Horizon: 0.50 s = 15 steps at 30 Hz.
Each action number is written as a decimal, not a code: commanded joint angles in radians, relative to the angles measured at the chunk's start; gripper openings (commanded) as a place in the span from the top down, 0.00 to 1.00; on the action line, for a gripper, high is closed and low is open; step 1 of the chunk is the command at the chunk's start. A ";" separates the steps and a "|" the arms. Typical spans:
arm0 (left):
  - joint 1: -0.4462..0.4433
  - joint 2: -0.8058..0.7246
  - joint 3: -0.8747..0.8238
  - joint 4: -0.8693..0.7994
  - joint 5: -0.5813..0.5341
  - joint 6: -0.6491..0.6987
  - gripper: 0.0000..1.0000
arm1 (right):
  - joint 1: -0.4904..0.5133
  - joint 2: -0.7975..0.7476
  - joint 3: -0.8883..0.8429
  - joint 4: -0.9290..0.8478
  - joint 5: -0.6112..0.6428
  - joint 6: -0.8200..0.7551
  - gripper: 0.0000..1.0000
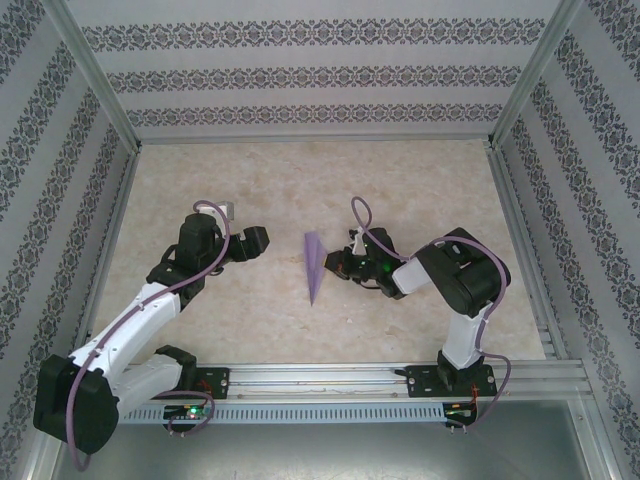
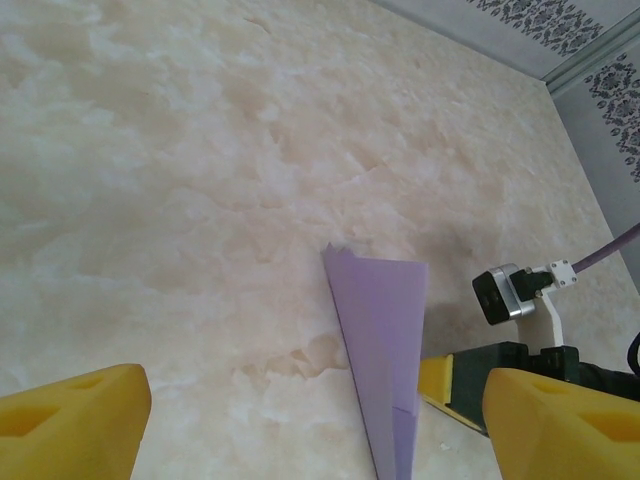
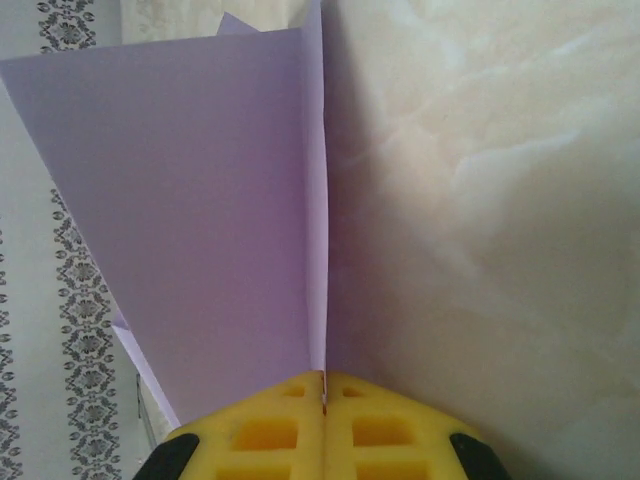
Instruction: Fold a paper plane with a square sheet of paper (fold left side to right side)
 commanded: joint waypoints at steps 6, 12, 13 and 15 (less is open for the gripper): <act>0.017 0.017 0.025 -0.021 0.028 -0.002 0.14 | -0.011 -0.027 -0.004 0.041 0.010 -0.014 0.96; 0.018 0.033 0.028 -0.016 0.036 0.002 0.14 | -0.010 -0.063 0.004 -0.011 0.019 -0.035 0.91; 0.021 0.035 0.029 -0.015 0.036 0.002 0.14 | -0.010 -0.065 0.004 -0.017 0.022 -0.039 0.89; 0.021 0.038 0.030 -0.016 0.036 0.002 0.14 | -0.010 -0.070 0.005 -0.032 0.027 -0.044 0.84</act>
